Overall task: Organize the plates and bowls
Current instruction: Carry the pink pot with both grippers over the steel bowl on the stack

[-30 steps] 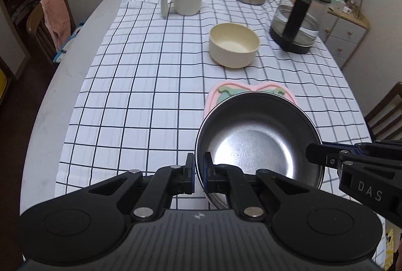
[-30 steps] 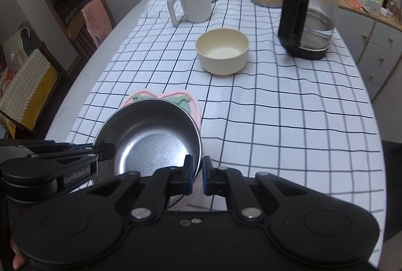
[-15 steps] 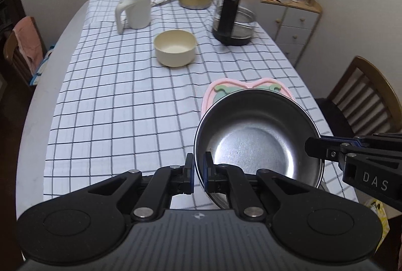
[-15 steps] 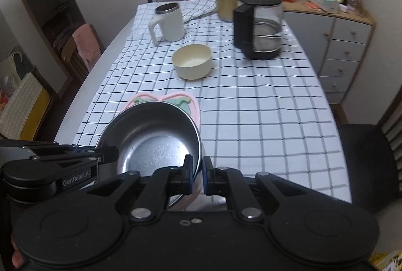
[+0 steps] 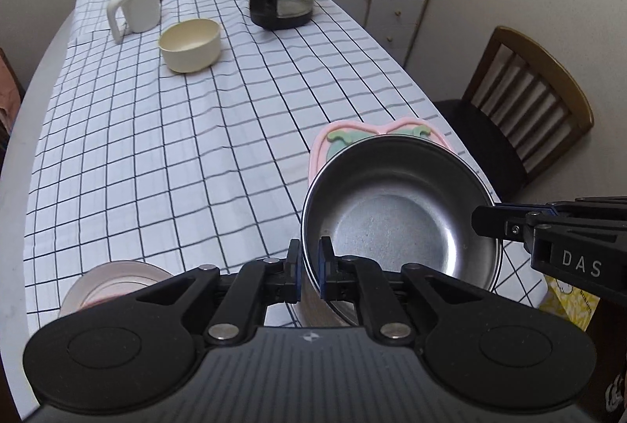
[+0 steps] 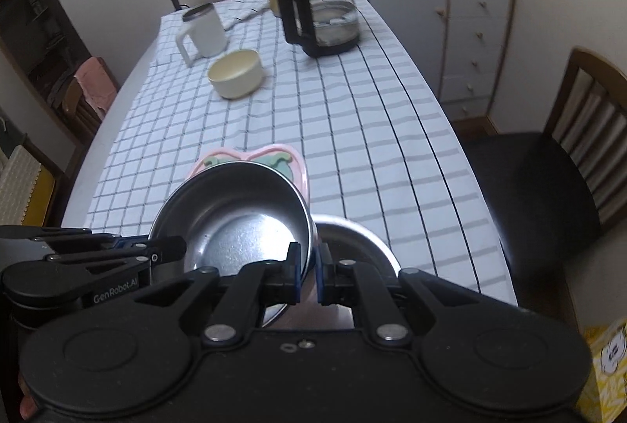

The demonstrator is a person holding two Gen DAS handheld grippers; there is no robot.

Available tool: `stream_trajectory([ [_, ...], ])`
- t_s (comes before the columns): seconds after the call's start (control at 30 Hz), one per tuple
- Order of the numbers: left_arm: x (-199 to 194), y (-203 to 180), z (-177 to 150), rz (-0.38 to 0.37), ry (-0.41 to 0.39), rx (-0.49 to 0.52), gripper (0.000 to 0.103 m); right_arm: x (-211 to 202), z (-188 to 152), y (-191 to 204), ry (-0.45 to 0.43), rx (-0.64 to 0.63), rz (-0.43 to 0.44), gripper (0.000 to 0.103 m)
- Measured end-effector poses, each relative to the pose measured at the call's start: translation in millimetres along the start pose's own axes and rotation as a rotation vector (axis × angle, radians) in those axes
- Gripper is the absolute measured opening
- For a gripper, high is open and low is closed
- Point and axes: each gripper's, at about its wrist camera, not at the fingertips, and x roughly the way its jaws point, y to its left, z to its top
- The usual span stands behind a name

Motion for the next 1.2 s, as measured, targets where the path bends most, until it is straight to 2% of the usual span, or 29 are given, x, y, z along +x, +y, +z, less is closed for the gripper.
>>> stream_trajectory([
  [0.43, 39, -26, -25, 0.002, 0.042, 0.076, 0.006, 22, -43, -28, 0.045, 0.07, -0.049, 0.008],
  [1.2, 81, -27, -14, 0.03, 0.086, 0.088, 0.006, 63, -43, -43, 0.088, 0.138, -0.06, 0.007],
])
